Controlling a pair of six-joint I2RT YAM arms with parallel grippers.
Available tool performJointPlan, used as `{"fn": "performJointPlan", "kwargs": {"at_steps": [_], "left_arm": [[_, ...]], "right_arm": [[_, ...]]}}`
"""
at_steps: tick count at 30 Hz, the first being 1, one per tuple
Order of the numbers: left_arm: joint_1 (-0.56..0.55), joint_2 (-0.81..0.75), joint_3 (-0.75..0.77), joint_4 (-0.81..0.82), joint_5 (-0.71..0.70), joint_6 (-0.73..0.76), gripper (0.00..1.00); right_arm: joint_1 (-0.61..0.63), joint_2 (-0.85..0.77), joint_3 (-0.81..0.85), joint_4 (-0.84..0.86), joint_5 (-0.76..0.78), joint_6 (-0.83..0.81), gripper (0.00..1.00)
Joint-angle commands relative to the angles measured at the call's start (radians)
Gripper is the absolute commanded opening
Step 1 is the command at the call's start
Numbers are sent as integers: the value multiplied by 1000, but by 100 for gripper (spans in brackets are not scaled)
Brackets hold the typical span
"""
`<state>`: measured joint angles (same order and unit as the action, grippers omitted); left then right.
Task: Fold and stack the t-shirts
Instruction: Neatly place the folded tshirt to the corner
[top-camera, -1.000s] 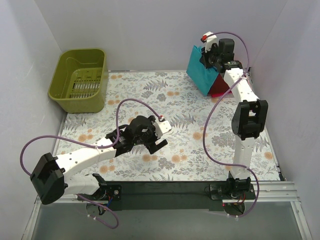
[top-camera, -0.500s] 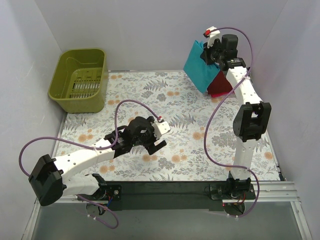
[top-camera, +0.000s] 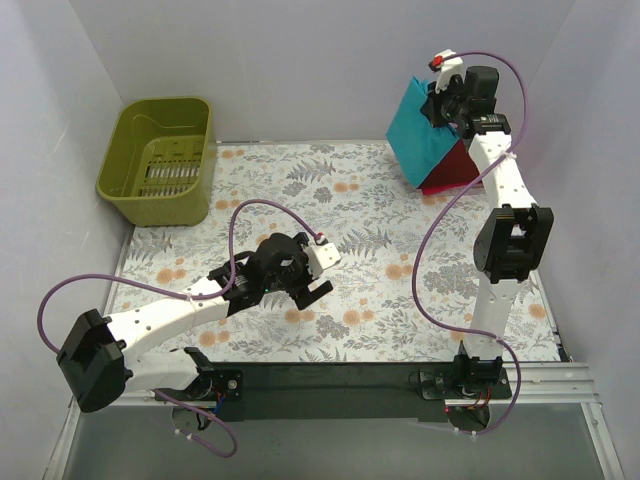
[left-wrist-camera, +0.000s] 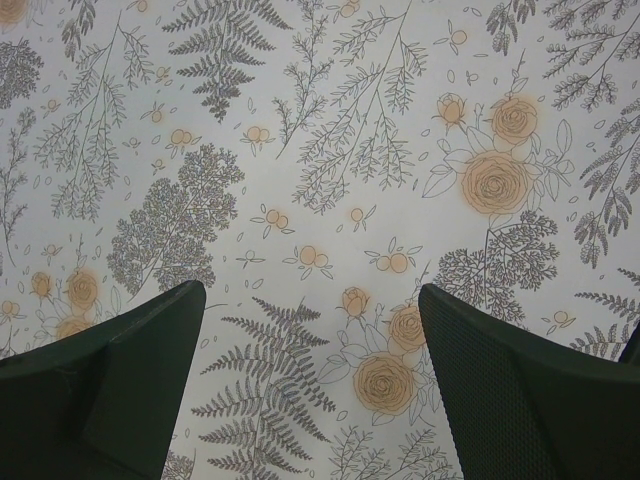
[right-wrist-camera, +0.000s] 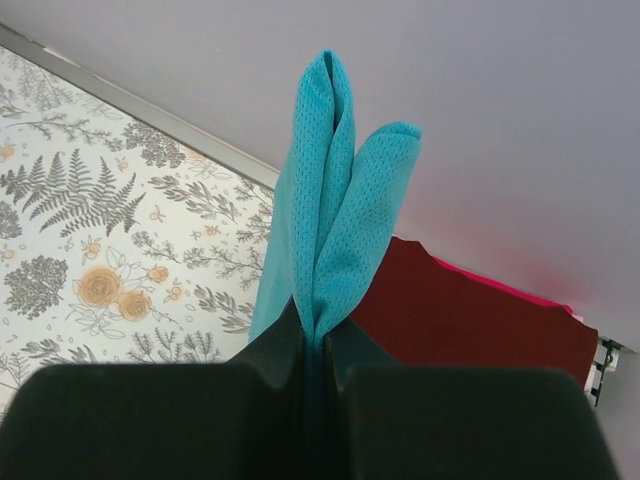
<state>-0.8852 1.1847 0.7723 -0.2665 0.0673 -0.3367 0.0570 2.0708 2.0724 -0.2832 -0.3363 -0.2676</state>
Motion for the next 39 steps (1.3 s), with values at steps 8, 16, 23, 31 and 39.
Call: {"fn": "performJointPlan", "kwargs": {"at_steps": [8, 16, 23, 31, 39], "left_arm": [[5, 7, 24, -8, 2, 5, 88], [5, 55, 54, -20, 0, 2, 88], [5, 78, 76, -48, -1, -2, 89], [5, 121, 119, -91, -3, 11, 89], [11, 147, 139, -117, 5, 34, 89]], "right_arm": [[-85, 67, 100, 42, 16, -24, 1], [-128, 118, 110, 56, 22, -32, 1], [-181, 163, 110, 93, 17, -48, 1], [-221, 225, 112, 159, -3, -74, 1], [-250, 299, 117, 223, -4, -105, 1]]}}
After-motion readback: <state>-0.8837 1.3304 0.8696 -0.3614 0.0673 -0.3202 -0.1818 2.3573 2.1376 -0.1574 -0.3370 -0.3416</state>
